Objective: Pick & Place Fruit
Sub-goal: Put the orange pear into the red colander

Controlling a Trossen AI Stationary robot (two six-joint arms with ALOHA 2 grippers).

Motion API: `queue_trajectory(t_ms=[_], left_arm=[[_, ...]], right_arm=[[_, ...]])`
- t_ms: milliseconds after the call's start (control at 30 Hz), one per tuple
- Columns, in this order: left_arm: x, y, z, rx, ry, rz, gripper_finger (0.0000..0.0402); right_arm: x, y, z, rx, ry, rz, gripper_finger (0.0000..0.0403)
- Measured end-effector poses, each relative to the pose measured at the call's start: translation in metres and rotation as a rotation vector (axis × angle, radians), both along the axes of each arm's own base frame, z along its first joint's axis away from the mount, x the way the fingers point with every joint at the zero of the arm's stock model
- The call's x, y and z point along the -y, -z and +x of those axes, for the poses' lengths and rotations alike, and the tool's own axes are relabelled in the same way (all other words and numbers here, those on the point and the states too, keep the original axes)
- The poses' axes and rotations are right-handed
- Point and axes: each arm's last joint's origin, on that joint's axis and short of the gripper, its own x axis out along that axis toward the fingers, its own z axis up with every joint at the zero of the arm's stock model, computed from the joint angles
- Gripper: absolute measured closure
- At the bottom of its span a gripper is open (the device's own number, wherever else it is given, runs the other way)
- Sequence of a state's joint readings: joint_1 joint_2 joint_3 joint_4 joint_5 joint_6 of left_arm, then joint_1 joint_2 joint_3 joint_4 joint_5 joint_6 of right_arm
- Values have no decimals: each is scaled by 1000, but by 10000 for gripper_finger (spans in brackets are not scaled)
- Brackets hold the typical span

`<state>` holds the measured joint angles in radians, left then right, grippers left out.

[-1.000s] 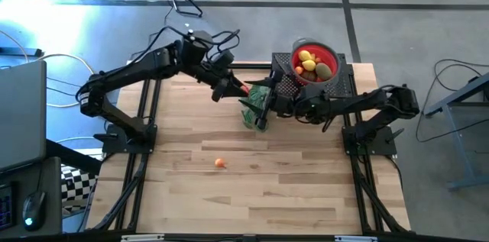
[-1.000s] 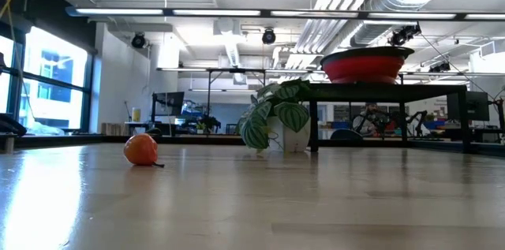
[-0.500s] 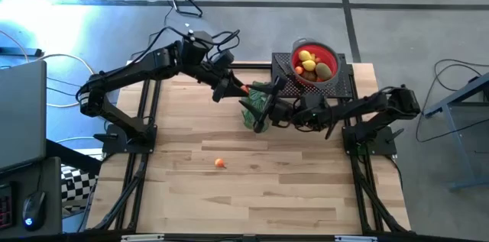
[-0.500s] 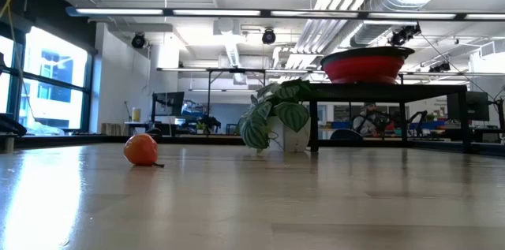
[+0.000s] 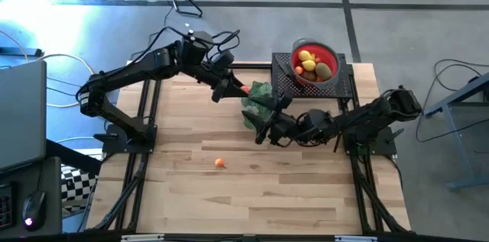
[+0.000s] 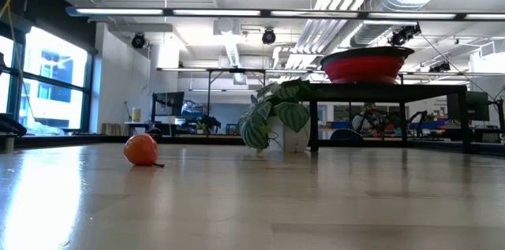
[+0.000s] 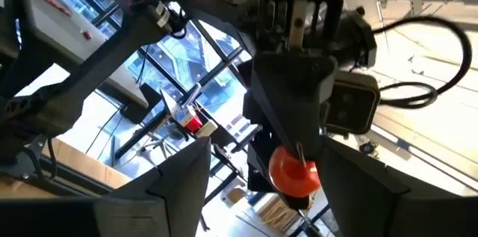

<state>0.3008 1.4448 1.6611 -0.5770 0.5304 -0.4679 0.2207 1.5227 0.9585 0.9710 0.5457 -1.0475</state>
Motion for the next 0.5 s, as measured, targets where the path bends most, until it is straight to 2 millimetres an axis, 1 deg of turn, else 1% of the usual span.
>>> queue_trajectory(t_ms=[100, 367, 500], left_arm=[[0, 0, 0, 0, 4, -1, 249], [1, 0, 0, 1, 17, -6, 249], [1, 0, 0, 1, 17, -6, 249]], right_arm=[[-4, -1, -1, 2, -4, -8, 172], [1, -3, -1, 29, -4, 4, 173], [-1, -3, -1, 39, -29, -3, 196]])
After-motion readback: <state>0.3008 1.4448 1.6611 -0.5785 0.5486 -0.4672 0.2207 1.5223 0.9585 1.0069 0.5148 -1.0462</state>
